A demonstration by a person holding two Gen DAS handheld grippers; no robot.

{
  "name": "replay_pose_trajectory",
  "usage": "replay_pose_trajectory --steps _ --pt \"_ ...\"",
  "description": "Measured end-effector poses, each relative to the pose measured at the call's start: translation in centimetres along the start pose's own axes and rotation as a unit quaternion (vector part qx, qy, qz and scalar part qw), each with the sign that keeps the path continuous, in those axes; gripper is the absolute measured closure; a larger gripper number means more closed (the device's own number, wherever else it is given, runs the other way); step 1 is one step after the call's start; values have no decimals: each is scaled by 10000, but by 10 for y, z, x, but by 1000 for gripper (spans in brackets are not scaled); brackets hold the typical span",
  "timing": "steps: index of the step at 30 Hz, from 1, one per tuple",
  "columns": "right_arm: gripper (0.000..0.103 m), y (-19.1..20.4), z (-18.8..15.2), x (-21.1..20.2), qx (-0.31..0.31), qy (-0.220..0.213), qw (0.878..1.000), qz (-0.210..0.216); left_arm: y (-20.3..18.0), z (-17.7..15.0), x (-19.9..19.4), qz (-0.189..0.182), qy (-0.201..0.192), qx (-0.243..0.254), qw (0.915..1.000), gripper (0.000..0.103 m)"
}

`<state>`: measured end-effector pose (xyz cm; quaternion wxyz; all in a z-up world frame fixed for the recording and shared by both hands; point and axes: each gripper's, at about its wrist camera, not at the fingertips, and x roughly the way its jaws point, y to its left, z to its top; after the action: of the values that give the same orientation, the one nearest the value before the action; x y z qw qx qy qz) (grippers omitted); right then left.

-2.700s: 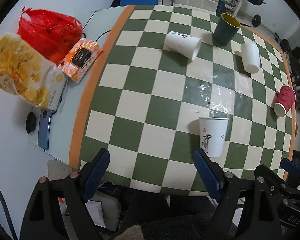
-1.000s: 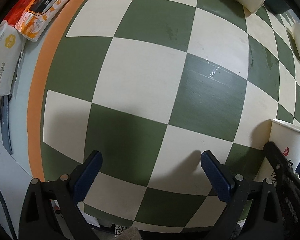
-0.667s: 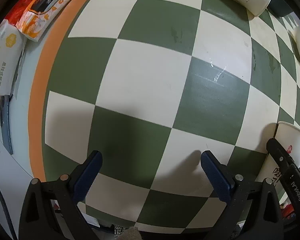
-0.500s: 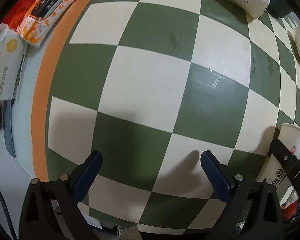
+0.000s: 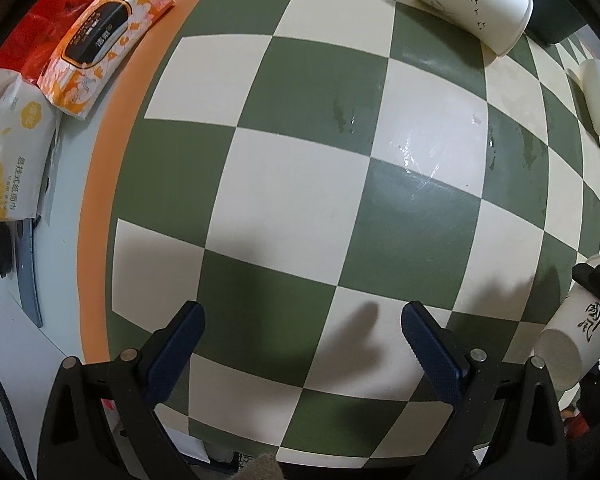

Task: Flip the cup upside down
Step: 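Grasp the white cup body with the right gripper and lift it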

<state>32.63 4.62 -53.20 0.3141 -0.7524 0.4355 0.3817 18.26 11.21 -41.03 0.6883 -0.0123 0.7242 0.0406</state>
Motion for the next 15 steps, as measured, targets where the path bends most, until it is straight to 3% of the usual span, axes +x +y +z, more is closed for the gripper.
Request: replay_pose_trajectory --steps 5,8,10,15 --pt "39 -27 -20 10 1091 -34 9918 666 -5 9 -7 38 -30 79 10000 2" --pt "39 -34 -34 23 1945 -5 9719 1325 -10 9 -10 57 -54 148 9999 2" --pt "39 -49 -46 33 2534 -10 9491 1872 -14 9 -11 71 -62 200 9998 2" --pt "39 -74 -79 59 3982 47 8670 2997 -22 8 -15 78 -80 305 9995 2"
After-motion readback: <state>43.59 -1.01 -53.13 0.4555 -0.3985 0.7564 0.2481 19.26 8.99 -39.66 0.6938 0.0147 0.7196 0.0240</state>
